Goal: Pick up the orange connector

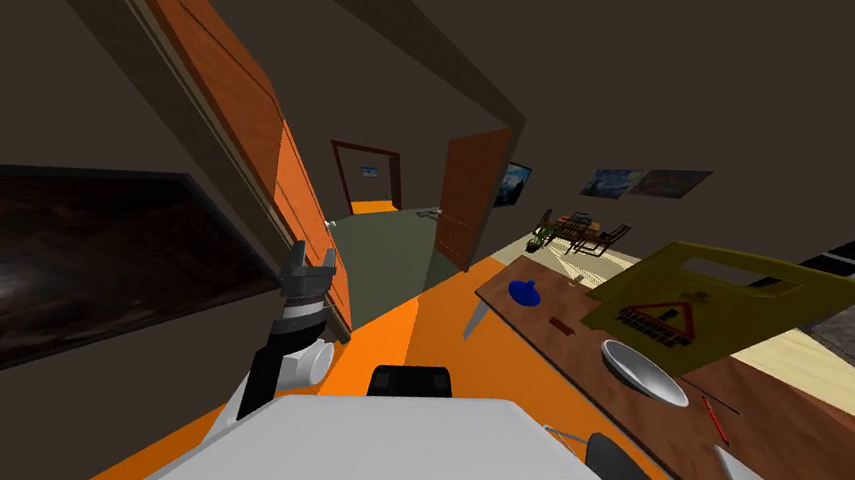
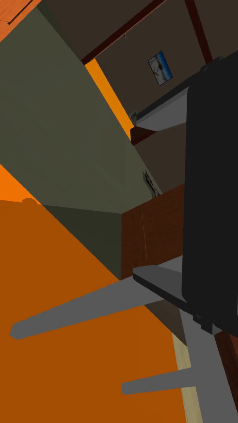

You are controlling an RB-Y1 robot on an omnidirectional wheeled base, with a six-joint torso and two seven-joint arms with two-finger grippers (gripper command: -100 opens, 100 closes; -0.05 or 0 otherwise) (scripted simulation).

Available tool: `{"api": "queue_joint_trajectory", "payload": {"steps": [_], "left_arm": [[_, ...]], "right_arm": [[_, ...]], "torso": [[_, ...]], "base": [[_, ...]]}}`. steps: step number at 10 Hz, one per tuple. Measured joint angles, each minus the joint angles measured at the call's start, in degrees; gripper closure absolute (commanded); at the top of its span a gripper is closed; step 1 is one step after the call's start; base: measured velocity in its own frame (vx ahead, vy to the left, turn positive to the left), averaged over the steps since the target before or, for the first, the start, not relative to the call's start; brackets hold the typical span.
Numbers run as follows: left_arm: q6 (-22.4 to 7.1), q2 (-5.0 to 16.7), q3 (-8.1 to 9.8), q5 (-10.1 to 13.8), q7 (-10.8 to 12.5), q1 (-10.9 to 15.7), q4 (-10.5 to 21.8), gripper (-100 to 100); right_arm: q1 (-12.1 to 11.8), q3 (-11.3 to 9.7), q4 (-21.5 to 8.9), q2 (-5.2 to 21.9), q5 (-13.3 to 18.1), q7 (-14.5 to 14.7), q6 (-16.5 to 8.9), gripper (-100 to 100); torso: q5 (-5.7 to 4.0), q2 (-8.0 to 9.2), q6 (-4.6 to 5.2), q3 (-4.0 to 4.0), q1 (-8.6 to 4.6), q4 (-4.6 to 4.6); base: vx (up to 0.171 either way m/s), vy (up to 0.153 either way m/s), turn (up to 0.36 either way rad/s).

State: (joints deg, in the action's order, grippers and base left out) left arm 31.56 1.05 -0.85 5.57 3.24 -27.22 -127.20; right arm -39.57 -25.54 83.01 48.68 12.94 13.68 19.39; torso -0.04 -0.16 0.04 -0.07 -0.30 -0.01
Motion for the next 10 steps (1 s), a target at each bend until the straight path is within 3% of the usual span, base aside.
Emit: {"api": "queue_joint_trajectory", "payload": {"steps": [2,7,10], "left_arm": [[0.0,0.0,0.01,0.0,0.0,0.0,0.0,0],[0.0,0.0,0.01,0.0,0.0,0.0,0.0,0],[0.0,0.0,0.01,0.0,0.0,0.0,0.0,0]], "right_arm": [[-0.5,-0.3,-3.3,0.5,0.6,0.8,1.1,-100],[-1.7,-2.3,-8.9,5.8,2.3,0.8,1.3,-100],[-1.5,-3.7,-14.1,6.4,3.8,1.7,2.0,-100]], "torso": [[-0.02,0.11,0.05,0.05,-0.07,0.02],[-0.03,-0.04,0.03,-0.03,-0.13,-0.01],[-0.04,-0.08,0.04,-0.05,-0.15,-0.01]], "base": [[0.033,-0.009,0.108],[0.049,-0.017,0.093],[0.061,-0.023,0.104]]}}
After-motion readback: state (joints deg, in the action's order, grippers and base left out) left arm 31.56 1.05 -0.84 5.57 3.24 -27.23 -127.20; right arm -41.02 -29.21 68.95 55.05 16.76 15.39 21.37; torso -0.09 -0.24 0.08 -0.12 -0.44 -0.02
